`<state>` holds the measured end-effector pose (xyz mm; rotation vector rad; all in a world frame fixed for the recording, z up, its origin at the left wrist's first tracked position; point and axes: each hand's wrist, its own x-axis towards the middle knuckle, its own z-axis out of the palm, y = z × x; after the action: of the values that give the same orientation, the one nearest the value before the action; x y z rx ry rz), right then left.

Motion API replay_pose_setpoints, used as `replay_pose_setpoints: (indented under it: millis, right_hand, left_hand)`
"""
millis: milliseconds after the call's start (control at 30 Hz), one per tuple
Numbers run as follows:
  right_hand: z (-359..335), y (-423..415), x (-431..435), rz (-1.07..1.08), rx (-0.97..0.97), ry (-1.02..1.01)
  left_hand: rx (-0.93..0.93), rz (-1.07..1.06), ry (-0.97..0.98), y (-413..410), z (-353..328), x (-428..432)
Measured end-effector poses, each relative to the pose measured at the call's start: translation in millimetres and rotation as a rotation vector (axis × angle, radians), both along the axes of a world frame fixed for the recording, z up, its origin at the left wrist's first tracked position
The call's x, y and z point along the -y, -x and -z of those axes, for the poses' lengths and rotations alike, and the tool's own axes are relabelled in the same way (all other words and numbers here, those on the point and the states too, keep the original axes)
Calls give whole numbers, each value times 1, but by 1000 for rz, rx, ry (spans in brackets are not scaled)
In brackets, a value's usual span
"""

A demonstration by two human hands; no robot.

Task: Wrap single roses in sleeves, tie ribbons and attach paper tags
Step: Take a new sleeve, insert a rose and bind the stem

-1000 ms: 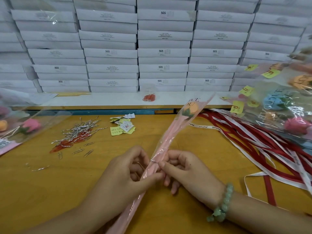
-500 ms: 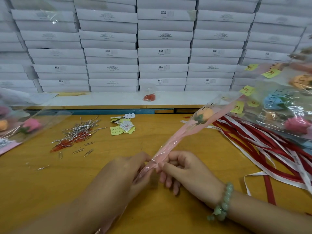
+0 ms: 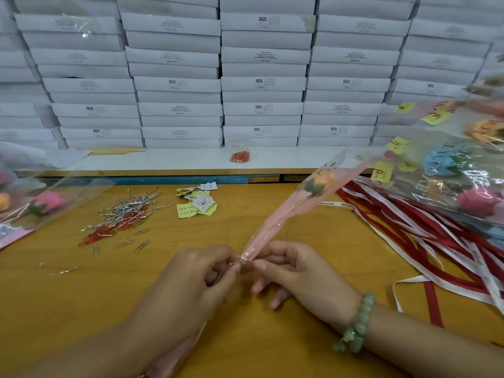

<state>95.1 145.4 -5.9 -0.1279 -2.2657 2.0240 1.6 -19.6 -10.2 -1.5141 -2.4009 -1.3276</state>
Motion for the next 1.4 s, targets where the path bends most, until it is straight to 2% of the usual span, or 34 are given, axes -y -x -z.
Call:
replay_pose_setpoints:
  millis: [100,300,467,600,767,833,933,1200,1400]
  right_hand:
    - [-1,0,1,5,4,-8]
    - [-4,0,2,41,25,20]
    - [-6,-2,3,47,89,144]
    - [-6,-3,6,48,201,361]
    - [-11,-5,9,-45,383,878]
    - [-13,-6,9,-89,403,949]
    - [-13,-6,10,-82,375,874]
    - [-9,-6,10,49,111,284]
    - [-9,-10,14,88,-48,42]
  left_hand:
    - [62,22,-32,-2,0,0]
    - [25,32,-49,-1,3,0]
    - [-2,35,-67,-2,4,1]
    - [3,45,-115,-4,6,0]
    - [-16,57,-134,-7,4,0]
    - [-32,67,-129,-9,1,0]
    - [-10,64,-155,-10,1,0]
    - [70,87,-191,-8,4,-1]
    - [128,61,-229,-4,5,-3]
